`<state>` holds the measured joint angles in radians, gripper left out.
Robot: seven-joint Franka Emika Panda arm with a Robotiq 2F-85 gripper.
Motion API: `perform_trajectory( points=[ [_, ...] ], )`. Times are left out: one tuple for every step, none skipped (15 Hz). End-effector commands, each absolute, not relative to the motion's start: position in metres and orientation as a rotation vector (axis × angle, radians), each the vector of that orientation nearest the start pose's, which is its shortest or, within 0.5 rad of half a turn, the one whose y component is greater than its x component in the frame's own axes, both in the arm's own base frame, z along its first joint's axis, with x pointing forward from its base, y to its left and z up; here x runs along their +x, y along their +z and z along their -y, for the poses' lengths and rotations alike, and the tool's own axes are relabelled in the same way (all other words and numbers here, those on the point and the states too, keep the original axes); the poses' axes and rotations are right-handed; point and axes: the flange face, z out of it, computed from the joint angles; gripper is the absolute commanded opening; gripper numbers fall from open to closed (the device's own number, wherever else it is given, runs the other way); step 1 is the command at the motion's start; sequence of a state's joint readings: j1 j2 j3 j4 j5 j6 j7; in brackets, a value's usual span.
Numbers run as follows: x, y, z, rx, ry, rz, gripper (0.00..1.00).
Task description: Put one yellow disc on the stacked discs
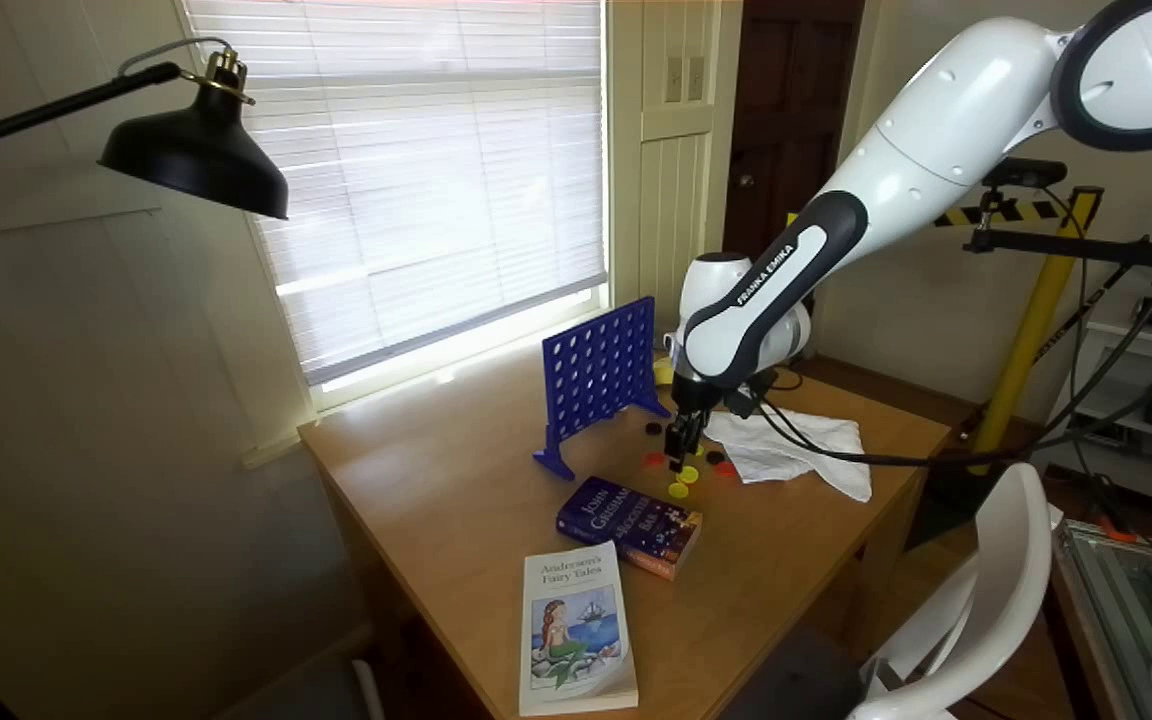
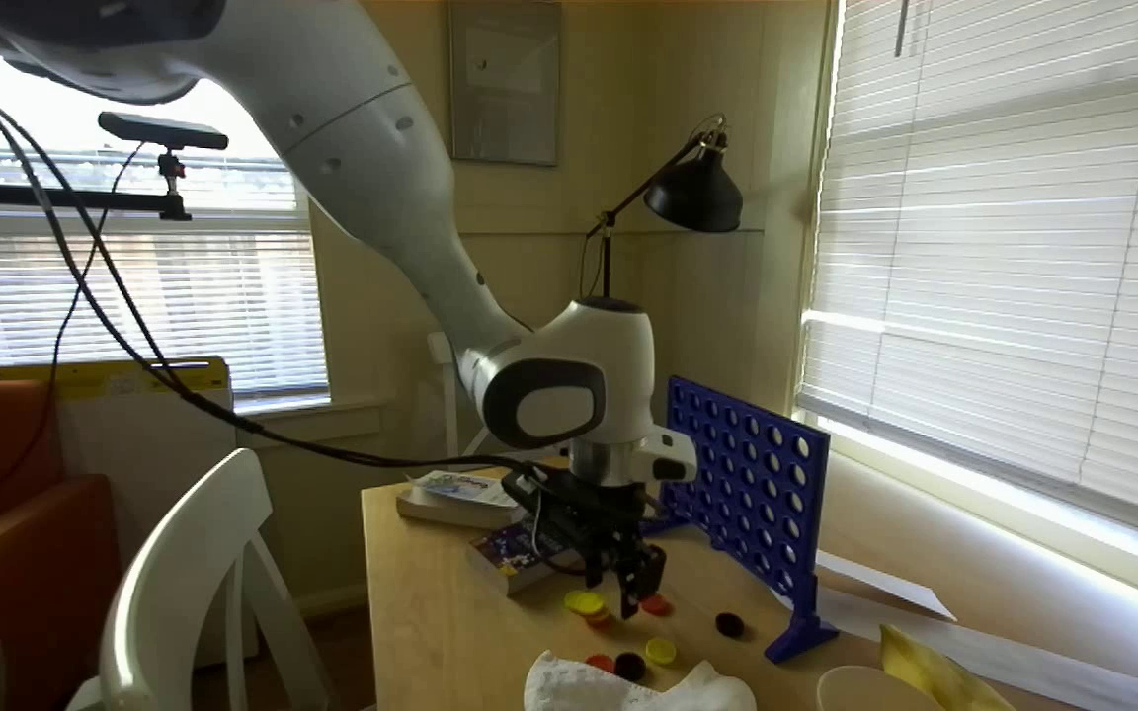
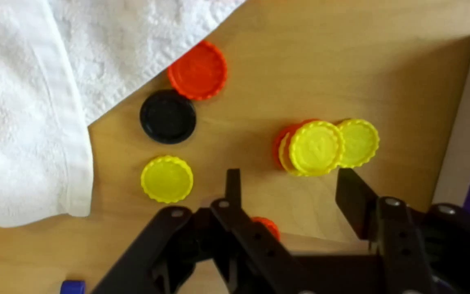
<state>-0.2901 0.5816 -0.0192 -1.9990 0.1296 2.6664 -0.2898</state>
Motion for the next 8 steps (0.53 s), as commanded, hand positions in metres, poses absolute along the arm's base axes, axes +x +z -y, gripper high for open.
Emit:
perform_trajectory(
  points=[
    [0.5812,0.1755,0.1849,-3.147,-0.155,0.107,0.65],
    [0.5809,0.1746,0.1833,-3.153,-0.153,0.189,0.67],
    [0.5807,0.1739,0.1823,-3.154,-0.151,0.252,0.65],
    [0.5807,0.173,0.1816,-3.154,-0.151,0.309,0.64],
    [0.5807,0.1722,0.1811,-3.151,-0.146,0.349,0.59],
    [0.5806,0.172,0.1805,-3.15,-0.147,0.381,0.6],
    [0.5798,0.1712,0.1797,-3.148,-0.149,0.412,0.58],
    [0.579,0.1702,0.1788,-3.144,-0.147,0.439,0.6]
  ],
)
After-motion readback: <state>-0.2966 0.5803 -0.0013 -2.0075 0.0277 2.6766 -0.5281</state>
